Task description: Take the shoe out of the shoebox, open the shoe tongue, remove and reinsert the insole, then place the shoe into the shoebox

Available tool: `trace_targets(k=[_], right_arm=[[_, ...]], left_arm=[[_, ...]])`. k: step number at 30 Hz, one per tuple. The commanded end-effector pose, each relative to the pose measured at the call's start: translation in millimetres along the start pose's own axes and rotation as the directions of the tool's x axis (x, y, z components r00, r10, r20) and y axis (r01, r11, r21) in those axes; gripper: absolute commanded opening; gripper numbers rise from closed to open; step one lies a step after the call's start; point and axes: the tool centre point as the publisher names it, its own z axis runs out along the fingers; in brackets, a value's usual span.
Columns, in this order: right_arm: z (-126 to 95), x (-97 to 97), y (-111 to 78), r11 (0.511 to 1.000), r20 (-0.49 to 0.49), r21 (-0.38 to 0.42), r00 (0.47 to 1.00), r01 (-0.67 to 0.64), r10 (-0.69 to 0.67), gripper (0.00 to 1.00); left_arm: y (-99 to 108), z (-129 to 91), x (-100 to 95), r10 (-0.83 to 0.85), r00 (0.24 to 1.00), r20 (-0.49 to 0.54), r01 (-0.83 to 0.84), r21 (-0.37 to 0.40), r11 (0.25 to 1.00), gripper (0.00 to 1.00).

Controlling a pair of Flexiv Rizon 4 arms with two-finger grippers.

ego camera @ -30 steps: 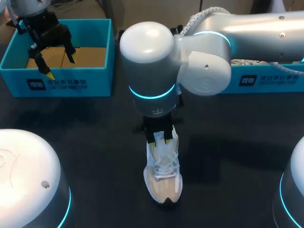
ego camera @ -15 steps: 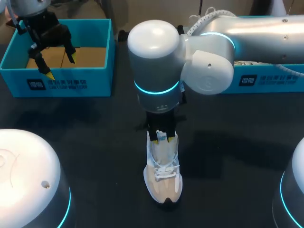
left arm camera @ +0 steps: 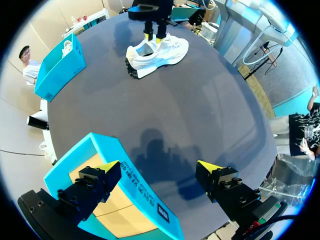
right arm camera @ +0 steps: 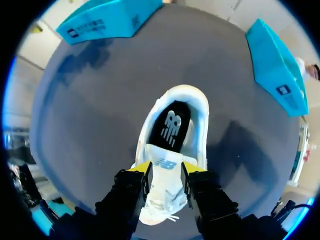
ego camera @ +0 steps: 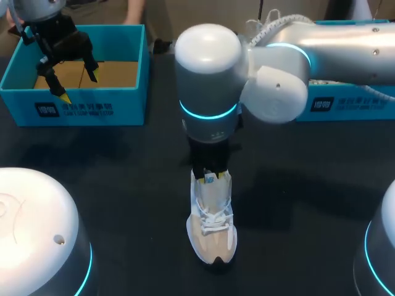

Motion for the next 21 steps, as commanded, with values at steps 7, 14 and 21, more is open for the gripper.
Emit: trace_targets(k=[7, 14, 21], right_arm=[[-59.6, -14.1, 10.9, 0.867, -0.018, -0.048, 0.868, 0.495, -0.497, 1.0], [-62.6, -12.7, 29.0, 0.382, -0.093, -0.168, 0.371, 0.909, -0.924, 1.0], [-61.2, -12.5, 25.5, 0.208, -0.116, -0.254, 0.184, 0.945, -0.976, 1.0]], left_arm=[[0.3, 0.1, 0.3, 0.0, 1.0, -0.001, 0.0, -0.002, 1.0, 1.0], [0.3, 0.1, 0.3, 0.0, 1.0, -0.001, 0.0, -0.002, 1.0, 1.0], [0.3, 0.1, 0.3, 0.0, 1.0, -0.001, 0.0, -0.002, 1.0, 1.0]])
